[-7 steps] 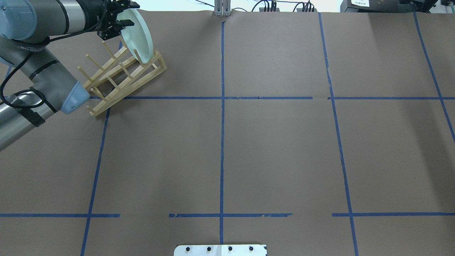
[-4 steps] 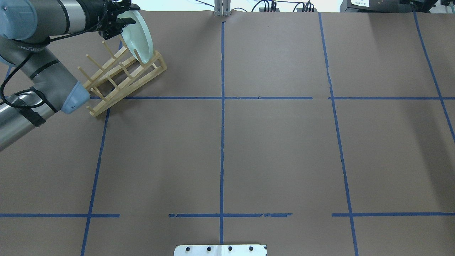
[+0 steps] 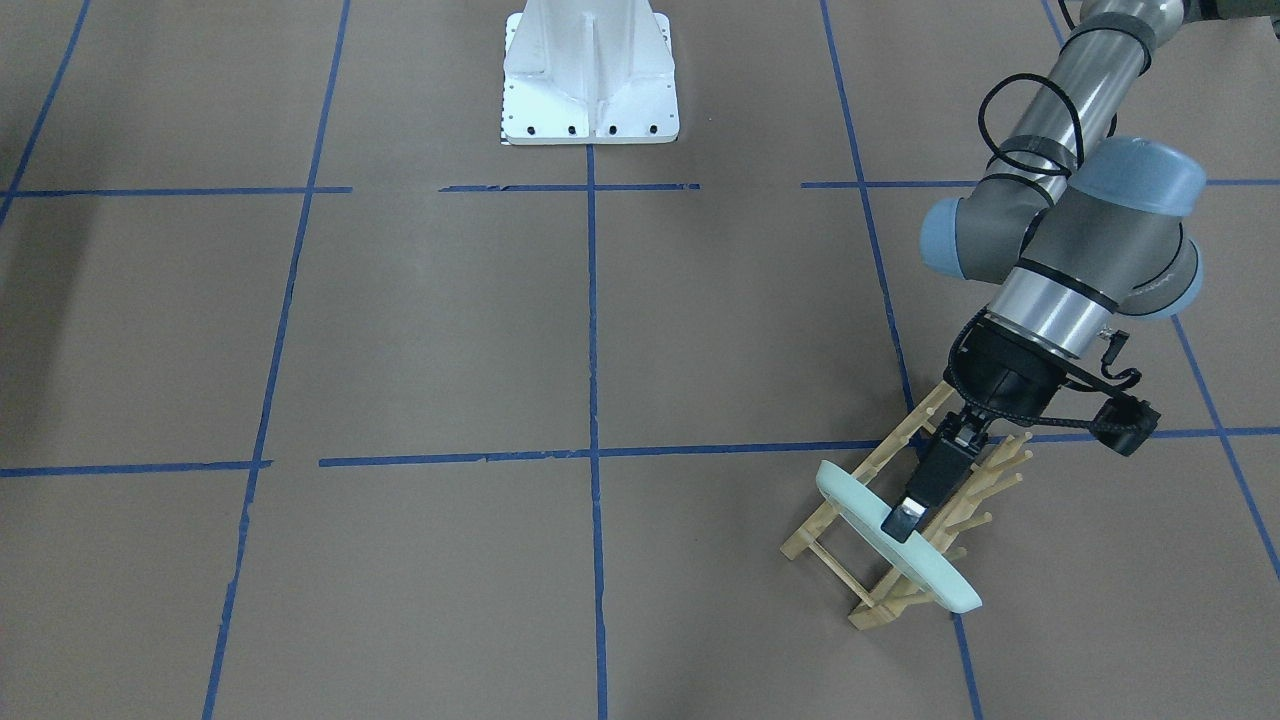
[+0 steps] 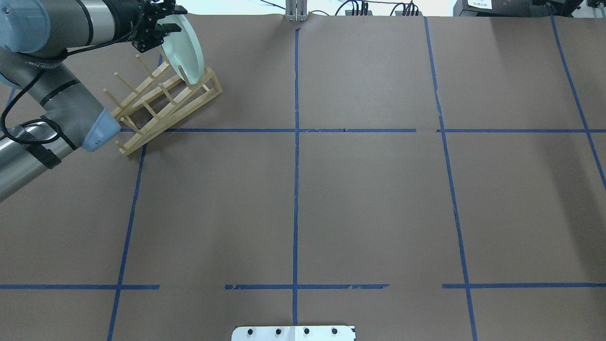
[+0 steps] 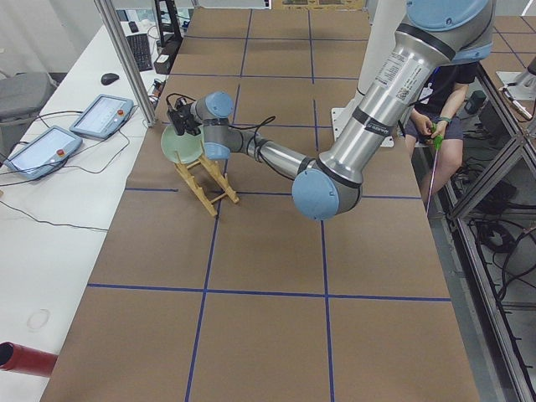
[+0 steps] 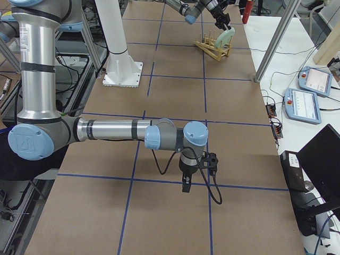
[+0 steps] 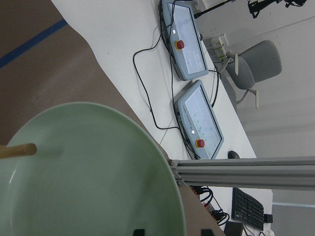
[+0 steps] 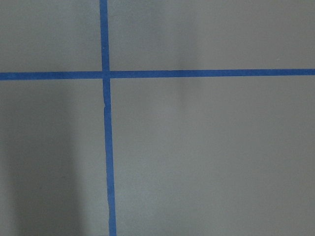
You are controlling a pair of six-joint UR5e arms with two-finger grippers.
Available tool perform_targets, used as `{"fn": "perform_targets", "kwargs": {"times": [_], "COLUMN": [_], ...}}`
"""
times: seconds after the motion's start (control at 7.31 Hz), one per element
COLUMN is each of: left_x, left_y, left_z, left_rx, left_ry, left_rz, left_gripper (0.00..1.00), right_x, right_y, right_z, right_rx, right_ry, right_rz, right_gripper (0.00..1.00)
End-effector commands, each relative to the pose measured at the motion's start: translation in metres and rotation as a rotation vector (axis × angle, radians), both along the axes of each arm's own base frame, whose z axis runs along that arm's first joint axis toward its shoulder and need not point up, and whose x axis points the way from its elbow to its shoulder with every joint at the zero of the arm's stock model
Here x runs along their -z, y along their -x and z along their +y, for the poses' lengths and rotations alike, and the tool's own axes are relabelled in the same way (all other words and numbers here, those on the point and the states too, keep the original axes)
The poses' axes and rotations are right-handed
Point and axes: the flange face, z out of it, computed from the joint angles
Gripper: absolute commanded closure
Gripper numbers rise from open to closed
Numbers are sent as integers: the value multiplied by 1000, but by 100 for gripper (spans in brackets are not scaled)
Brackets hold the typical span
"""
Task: Place plate on table
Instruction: 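Close the left gripper on the plate rim in the wooden rack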
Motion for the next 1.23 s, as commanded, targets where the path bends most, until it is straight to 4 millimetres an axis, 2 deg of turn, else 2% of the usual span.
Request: {"fn": "perform_targets", "kwargs": {"times": [0.0, 0.27, 0.55, 0.68, 0.96, 1.09], "left_x": [5, 5, 6, 7, 11, 20], "left_y": [-4, -7, -6, -4, 4, 13], "left_z": [-5, -7, -7, -7, -9, -7], "left_rx": [-1, -3, -3, -7, 0, 8], "left_ry": [0, 3, 2, -13, -43, -59], "left_rz": [-1, -3, -2, -7, -21, -10], "left_gripper": [52, 56, 91, 100, 100, 100], "right_x": [0, 0, 0, 0, 0, 0], "right_y": [0, 0, 0, 0, 0, 0], "right_z": [0, 0, 0, 0, 0, 0], "right_rx": [-2, -2, -2, -1, -1, -2], "right_ry": [1, 1, 1, 2, 0, 1], "right_rz": [0, 0, 0, 0, 0, 0], "right_gripper": [0, 0, 0, 0, 0, 0]}}
